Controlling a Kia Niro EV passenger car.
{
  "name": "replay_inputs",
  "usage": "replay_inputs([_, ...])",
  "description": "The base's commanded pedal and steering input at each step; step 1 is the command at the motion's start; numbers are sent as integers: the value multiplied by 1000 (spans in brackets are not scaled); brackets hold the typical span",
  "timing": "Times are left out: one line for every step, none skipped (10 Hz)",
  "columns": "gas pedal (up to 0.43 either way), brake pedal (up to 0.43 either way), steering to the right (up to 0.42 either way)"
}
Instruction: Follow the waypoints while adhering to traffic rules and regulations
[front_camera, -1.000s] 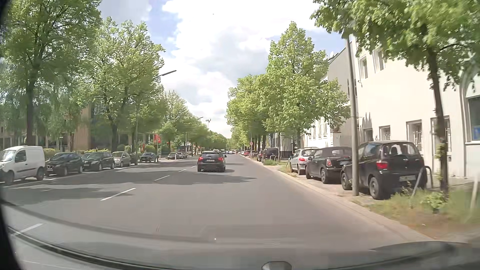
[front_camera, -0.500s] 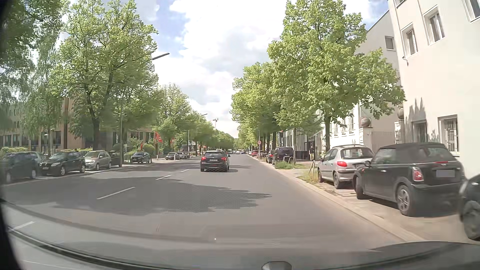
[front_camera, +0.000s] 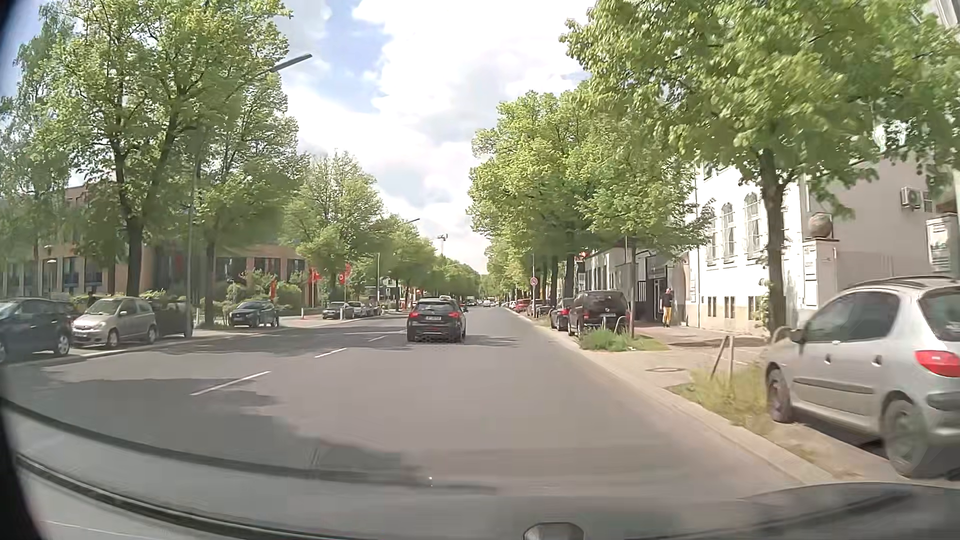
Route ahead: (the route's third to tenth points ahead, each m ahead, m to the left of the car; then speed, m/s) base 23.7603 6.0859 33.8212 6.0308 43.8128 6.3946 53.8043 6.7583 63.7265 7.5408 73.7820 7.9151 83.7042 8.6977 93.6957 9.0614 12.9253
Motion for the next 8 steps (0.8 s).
replay_inputs([370,18,-10])
replay_inputs([370,18,-10])
replay_inputs([370,18,-9])
replay_inputs([370,18,-9])
replay_inputs([370,24,-9])
replay_inputs([358,18,-8])
replay_inputs([358,18,-4])
replay_inputs([358,24,-2])
